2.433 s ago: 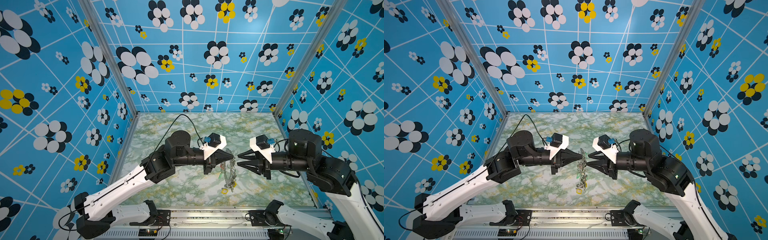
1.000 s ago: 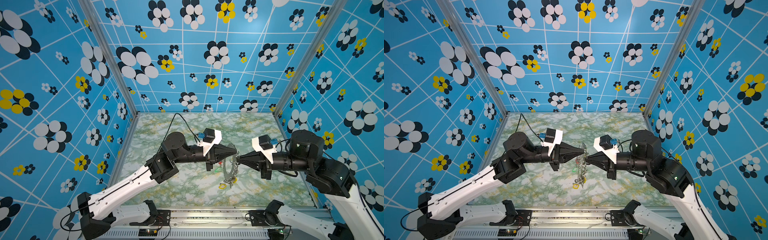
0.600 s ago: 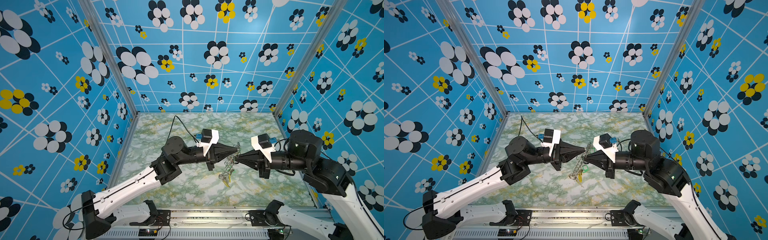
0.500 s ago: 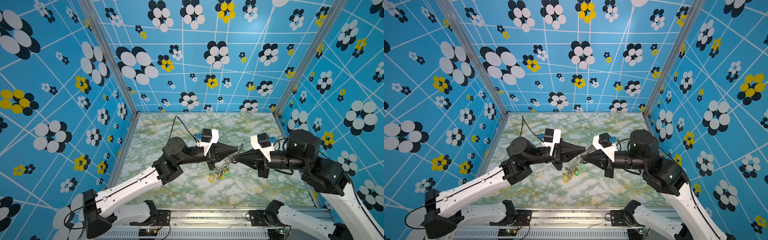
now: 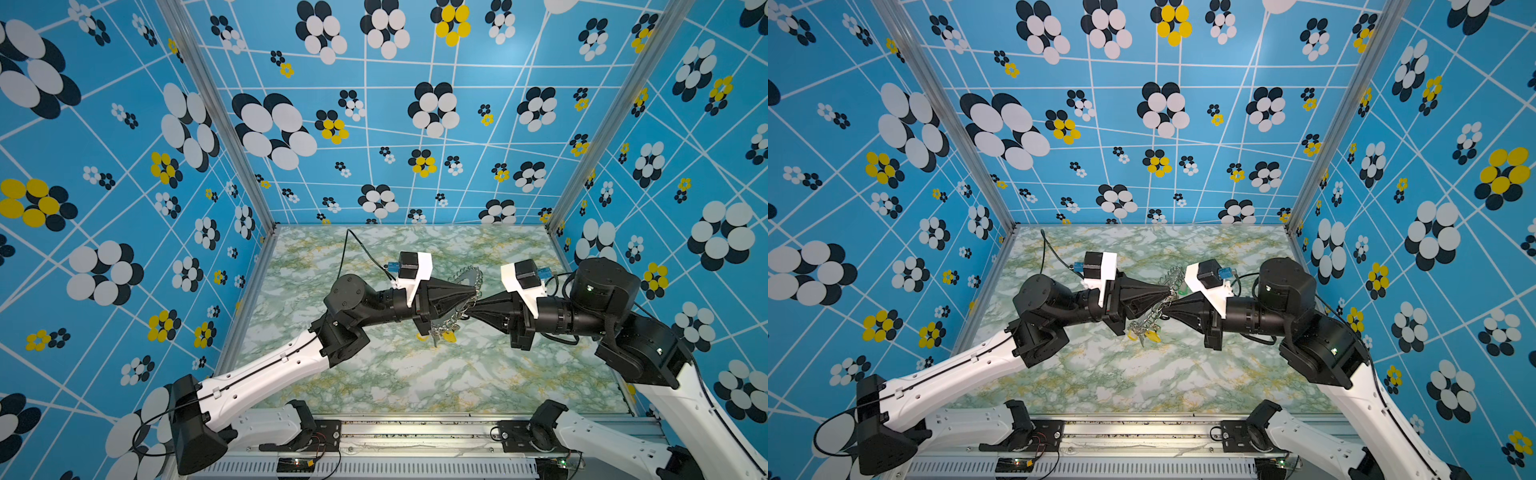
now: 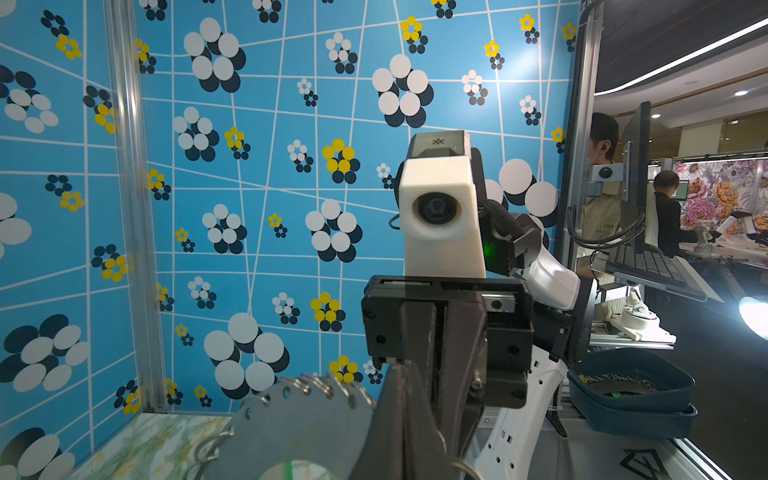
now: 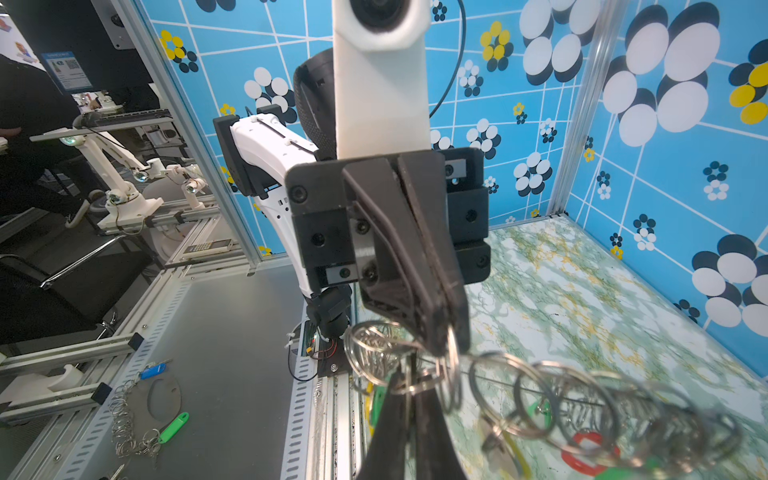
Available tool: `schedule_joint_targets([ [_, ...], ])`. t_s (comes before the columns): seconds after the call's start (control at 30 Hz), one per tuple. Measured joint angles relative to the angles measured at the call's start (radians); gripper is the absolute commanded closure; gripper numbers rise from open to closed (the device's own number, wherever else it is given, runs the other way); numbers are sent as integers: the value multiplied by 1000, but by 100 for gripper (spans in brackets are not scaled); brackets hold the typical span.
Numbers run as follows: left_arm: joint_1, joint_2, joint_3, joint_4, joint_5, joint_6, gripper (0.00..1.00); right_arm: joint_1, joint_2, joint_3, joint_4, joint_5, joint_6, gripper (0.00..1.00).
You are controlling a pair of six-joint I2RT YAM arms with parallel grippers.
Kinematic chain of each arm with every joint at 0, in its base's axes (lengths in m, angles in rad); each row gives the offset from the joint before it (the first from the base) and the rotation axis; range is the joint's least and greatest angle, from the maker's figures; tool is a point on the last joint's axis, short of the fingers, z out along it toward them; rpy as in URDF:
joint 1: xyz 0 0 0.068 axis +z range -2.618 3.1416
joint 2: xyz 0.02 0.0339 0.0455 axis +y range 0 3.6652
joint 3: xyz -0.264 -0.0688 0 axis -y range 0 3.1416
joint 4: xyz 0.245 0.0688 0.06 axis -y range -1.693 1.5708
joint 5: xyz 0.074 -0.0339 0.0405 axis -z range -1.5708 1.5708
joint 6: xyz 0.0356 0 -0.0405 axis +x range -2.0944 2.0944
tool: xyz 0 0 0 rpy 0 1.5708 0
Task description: Put the keys on the keyring
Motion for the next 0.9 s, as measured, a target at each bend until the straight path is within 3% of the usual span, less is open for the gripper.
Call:
schedule_joint_targets([
  [0.13, 0, 2, -2, 7, -7, 0, 100, 6, 2, 4, -50, 19, -23, 72],
  [0.4, 2, 0, -13, 7, -3, 1, 100, 7, -24, 85, -194, 99, -90, 66],
  [0.63, 3, -2, -13, 8, 10, 0, 100, 7, -55, 131, -217, 127, -125, 66],
  [0.9, 5, -2, -17, 21, 41, -3, 100, 7, -45, 131, -196, 132, -132, 74],
])
